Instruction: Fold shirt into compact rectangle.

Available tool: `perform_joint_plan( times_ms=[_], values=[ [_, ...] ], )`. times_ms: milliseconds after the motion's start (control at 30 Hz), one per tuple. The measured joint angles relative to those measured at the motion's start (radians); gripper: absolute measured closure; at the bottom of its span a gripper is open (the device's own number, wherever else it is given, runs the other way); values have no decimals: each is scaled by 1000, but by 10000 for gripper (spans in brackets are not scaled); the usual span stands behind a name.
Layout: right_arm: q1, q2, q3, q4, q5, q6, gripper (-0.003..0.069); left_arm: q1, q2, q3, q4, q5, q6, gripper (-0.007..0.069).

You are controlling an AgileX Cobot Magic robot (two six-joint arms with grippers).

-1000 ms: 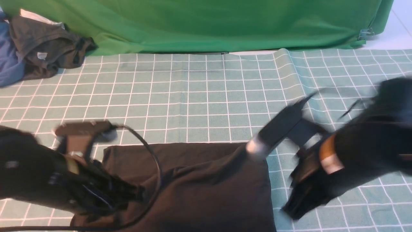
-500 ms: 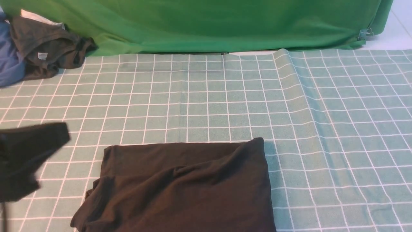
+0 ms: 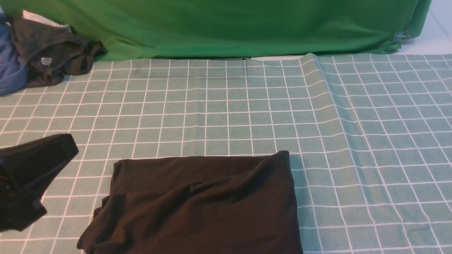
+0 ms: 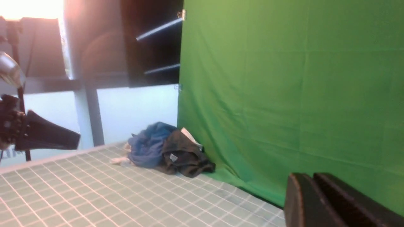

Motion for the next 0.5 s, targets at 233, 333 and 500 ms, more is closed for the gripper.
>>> perform_joint_plan(
  times_ms=[233, 333, 500],
  values=[
    [0, 0, 0, 0, -14, 5, 591, 0, 0, 0, -7, -37, 0, 613],
    [0, 0, 0, 0, -14, 5, 587, 0, 0, 0, -7, -37, 2, 613],
    [0, 0, 0, 0, -14, 5, 579, 0, 0, 0, -6, -37, 4, 613]
  ],
)
